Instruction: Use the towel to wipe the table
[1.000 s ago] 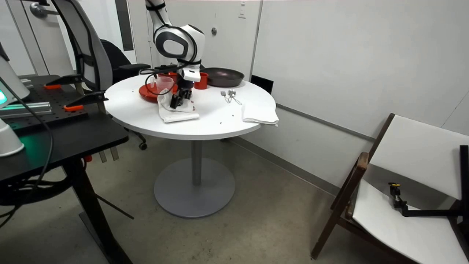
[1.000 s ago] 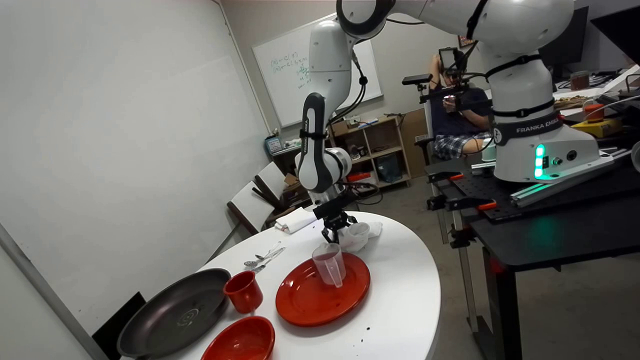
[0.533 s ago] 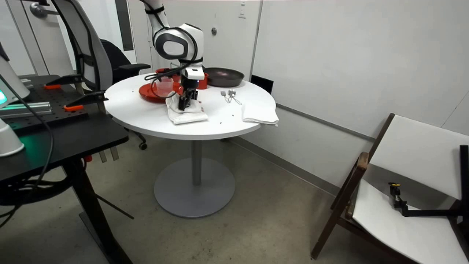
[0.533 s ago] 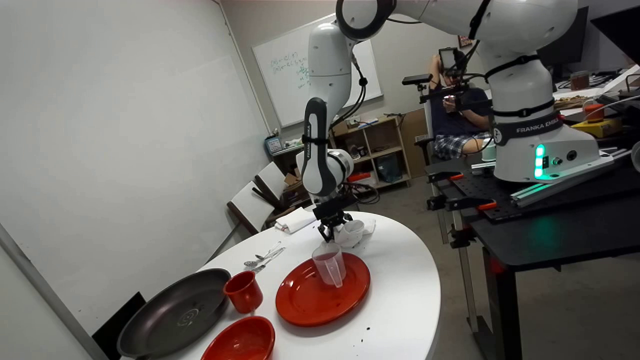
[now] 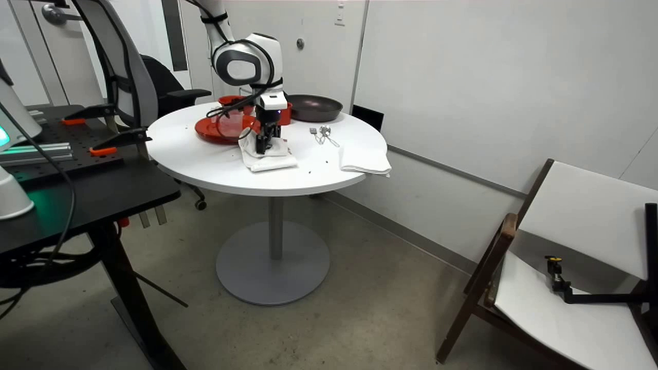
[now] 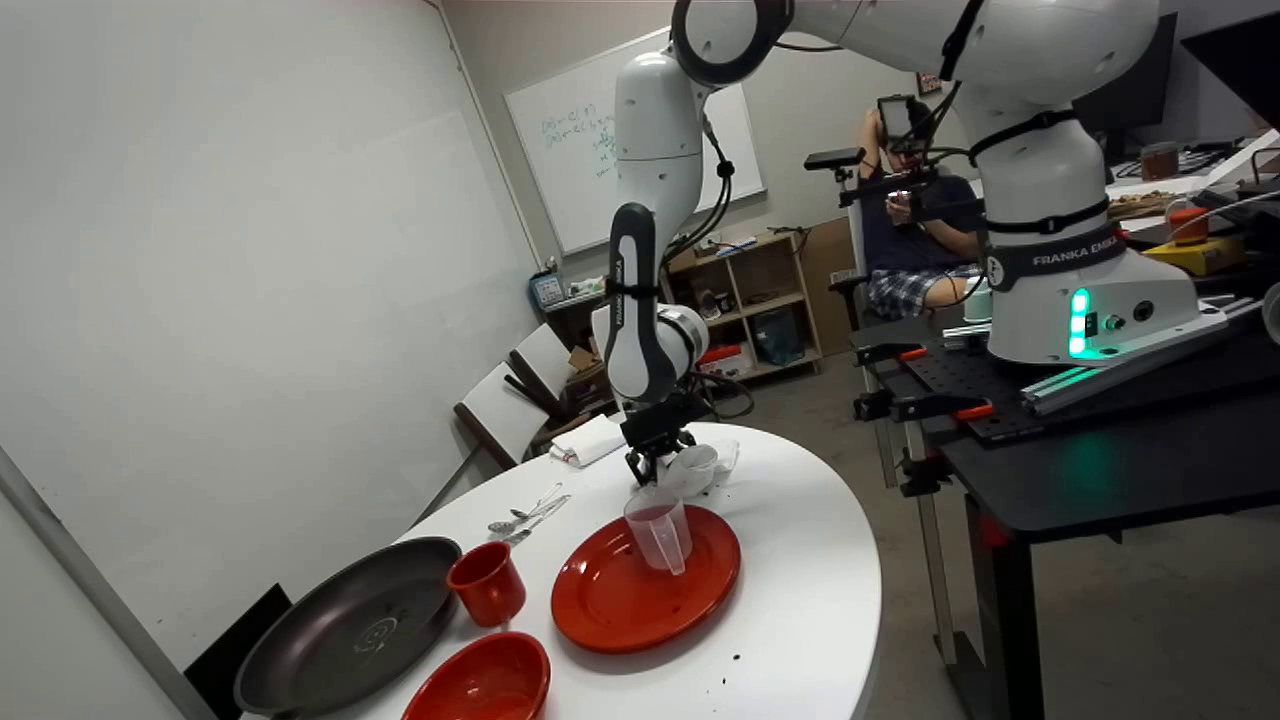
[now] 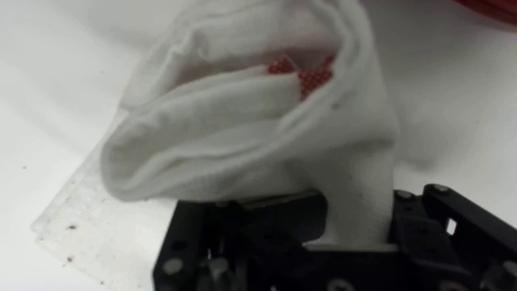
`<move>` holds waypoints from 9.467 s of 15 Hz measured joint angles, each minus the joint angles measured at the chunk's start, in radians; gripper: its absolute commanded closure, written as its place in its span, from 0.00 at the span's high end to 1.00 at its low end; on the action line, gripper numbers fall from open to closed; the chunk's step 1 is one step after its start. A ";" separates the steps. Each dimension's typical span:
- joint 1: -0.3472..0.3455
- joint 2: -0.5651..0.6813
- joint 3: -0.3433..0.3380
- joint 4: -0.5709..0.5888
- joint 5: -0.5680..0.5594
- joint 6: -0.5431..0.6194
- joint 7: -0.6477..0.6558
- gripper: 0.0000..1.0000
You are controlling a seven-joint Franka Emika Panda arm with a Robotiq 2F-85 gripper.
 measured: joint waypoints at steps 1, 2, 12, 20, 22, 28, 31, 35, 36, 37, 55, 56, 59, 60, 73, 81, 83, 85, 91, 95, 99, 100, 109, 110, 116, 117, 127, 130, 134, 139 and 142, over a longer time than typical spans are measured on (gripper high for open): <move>0.003 0.002 -0.004 0.002 0.000 -0.001 0.008 0.00; 0.007 0.003 -0.008 0.002 0.000 -0.004 0.018 0.00; 0.052 -0.004 -0.111 -0.002 -0.022 -0.293 0.165 0.00; -0.002 -0.019 -0.068 -0.002 -0.027 -0.431 0.184 0.00; -0.034 -0.025 -0.029 -0.002 -0.017 -0.435 0.178 0.00; -0.124 -0.033 0.082 0.001 0.052 -0.449 0.123 0.00; -0.167 -0.033 0.129 0.008 0.112 -0.467 0.067 0.00; -0.186 -0.032 0.148 0.018 0.159 -0.479 0.023 0.00; -0.187 -0.032 0.147 0.020 0.161 -0.479 0.021 0.00; -0.186 -0.031 0.143 0.021 0.162 -0.479 0.021 0.00; 0.165 0.017 -0.144 -0.055 -0.069 0.031 0.050 0.00; 0.180 0.024 -0.155 -0.055 -0.069 0.054 0.050 0.00; 0.213 0.045 -0.181 -0.054 -0.068 0.111 0.055 0.00; 0.219 0.050 -0.186 -0.053 -0.067 0.120 0.056 0.00; 0.122 -0.011 -0.090 -0.054 -0.062 -0.075 0.057 0.00; 0.067 -0.041 -0.039 -0.060 -0.062 -0.241 0.057 0.00; 0.059 -0.044 -0.034 -0.062 -0.062 -0.267 0.057 0.00; 0.053 -0.045 -0.030 -0.062 -0.062 -0.286 0.057 0.00; 0.048 -0.046 -0.026 -0.062 -0.062 -0.310 0.057 0.00; 0.048 -0.042 -0.009 -0.048 -0.062 -0.292 0.056 0.00; 0.048 -0.022 0.008 0.006 -0.063 -0.283 0.056 0.00; 0.049 -0.015 0.009 0.021 -0.063 -0.283 0.056 0.00; 0.049 0.031 0.002 0.121 -0.066 -0.284 0.056 0.00; 0.049 0.039 -0.002 0.137 -0.066 -0.284 0.057 0.00; 0.052 0.092 -0.028 0.242 -0.067 -0.282 0.072 0.00; 0.052 0.100 -0.032 0.257 -0.067 -0.281 0.076 0.00; 0.079 0.160 -0.078 0.350 -0.091 -0.281 0.175 0.00; 0.100 0.163 -0.092 0.348 -0.106 -0.274 0.212 0.00; 0.121 0.160 -0.103 0.320 -0.116 -0.223 0.236 0.00; 0.097 0.166 -0.101 0.344 -0.119 -0.255 0.235 0.00; 0.064 0.175 -0.108 0.366 -0.125 -0.270 0.235 0.00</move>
